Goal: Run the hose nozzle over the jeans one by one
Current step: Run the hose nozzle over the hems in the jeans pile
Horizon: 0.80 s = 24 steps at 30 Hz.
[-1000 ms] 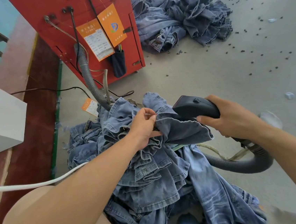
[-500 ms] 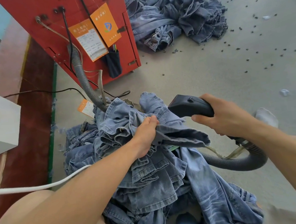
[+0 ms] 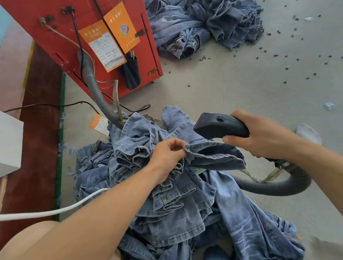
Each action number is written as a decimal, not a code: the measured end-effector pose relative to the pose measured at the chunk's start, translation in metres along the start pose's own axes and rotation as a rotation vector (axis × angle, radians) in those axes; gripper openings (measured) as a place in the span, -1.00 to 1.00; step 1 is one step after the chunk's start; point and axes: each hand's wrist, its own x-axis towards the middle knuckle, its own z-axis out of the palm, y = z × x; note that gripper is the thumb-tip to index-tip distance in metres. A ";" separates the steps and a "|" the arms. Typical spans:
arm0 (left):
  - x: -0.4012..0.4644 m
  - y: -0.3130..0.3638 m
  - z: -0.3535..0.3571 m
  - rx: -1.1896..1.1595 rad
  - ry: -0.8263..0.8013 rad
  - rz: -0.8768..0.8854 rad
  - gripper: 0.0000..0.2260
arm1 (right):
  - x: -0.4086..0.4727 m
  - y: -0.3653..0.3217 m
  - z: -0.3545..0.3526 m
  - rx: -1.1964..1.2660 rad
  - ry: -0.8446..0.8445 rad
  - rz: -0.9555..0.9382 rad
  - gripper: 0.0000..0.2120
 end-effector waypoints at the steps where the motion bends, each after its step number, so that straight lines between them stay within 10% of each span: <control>1: 0.000 -0.001 0.001 0.008 0.000 0.003 -0.82 | -0.001 0.000 -0.001 -0.001 -0.019 -0.006 -0.77; 16: -0.004 0.002 0.000 -0.038 -0.088 0.013 -0.87 | 0.003 0.007 -0.001 -0.043 -0.256 -0.061 -0.77; 24: -0.003 0.002 -0.006 -0.043 -0.058 0.008 -0.84 | 0.009 0.004 -0.014 0.133 0.007 -0.038 -0.77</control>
